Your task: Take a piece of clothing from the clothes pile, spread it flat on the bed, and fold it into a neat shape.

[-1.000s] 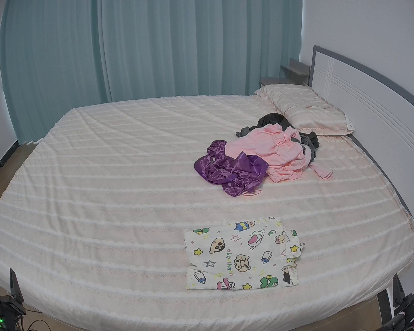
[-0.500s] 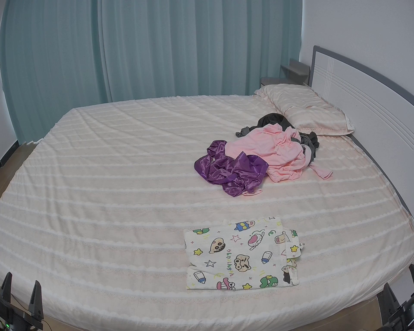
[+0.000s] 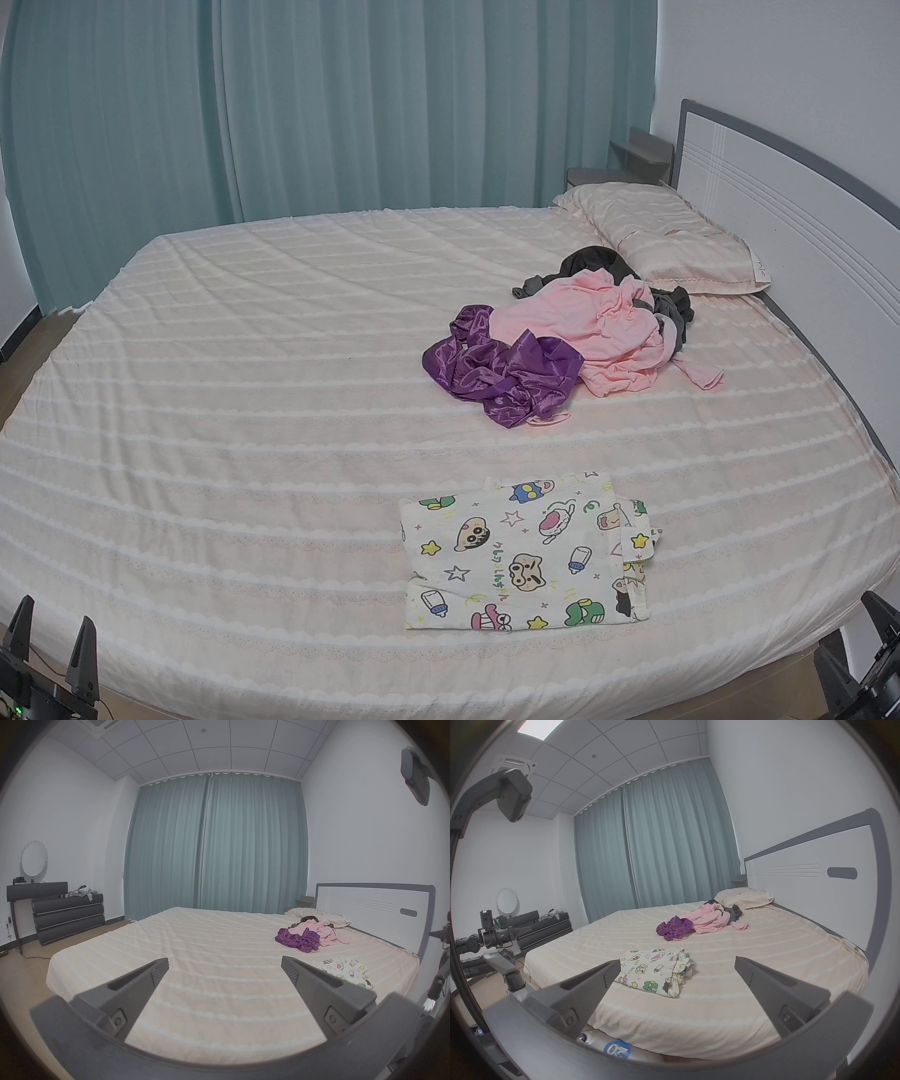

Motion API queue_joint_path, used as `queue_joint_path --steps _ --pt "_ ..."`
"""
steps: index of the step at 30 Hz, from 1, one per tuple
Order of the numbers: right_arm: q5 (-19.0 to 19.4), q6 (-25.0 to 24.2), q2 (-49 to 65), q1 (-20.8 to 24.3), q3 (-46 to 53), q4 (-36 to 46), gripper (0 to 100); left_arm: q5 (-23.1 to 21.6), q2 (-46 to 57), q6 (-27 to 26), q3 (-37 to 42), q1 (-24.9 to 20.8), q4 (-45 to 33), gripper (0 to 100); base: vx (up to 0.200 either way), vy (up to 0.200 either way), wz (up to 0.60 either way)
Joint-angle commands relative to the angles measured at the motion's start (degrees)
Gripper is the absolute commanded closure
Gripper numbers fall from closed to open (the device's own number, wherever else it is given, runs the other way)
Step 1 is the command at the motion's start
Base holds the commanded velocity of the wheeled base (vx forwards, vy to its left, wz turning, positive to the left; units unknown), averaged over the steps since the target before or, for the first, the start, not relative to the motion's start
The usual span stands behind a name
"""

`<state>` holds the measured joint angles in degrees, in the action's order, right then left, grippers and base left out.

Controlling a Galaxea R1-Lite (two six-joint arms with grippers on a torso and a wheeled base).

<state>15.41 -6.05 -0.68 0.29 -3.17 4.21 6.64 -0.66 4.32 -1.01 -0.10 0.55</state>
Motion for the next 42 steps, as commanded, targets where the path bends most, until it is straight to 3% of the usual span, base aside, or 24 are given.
queue_joint_path --steps 1,4,6,9,19,24,28,37,42 --pt "-0.2 1.2 0.7 -0.1 0.3 -0.3 0 -0.1 0.7 0.1 1.0 0.0 0.0 0 0.000 0.000 0.00" --pt "-4.3 3.1 0.7 -0.1 0.5 -1.1 0 -0.1 0.7 0.1 1.0 0.0 0.0 0 0.000 0.000 0.00" --pt "-14.0 3.1 0.7 -0.1 1.4 -3.1 0 0.0 0.7 0.1 1.0 0.0 0.0 0 0.000 0.000 0.00" --pt "-19.9 4.2 0.7 -0.2 2.4 -4.5 0 -0.1 0.7 0.1 1.0 0.0 0.0 0 0.000 0.000 0.00" --pt "-19.7 2.4 0.6 -0.3 2.6 -5.1 0 -0.1 0.7 -0.2 1.0 0.0 0.1 0 0.000 0.000 0.00" --pt "-18.0 6.0 0.7 -0.3 3.1 -5.4 0 -0.1 0.7 -0.3 1.0 0.0 0.1 0 0.000 0.000 0.00" --pt "-16.8 4.2 0.7 -0.3 3.2 -4.0 0 -0.1 0.7 -0.4 1.0 0.0 0.1 0 0.000 0.000 0.00" --pt "-16.0 6.2 0.7 -0.2 3.2 -4.0 0 -0.1 0.7 -0.5 1.0 0.0 0.1 0 0.000 0.000 0.00" --pt "-15.8 4.7 0.7 -0.1 3.2 -4.0 0 -0.1 0.7 -0.4 1.0 0.0 0.1 0 0.000 0.000 0.00"
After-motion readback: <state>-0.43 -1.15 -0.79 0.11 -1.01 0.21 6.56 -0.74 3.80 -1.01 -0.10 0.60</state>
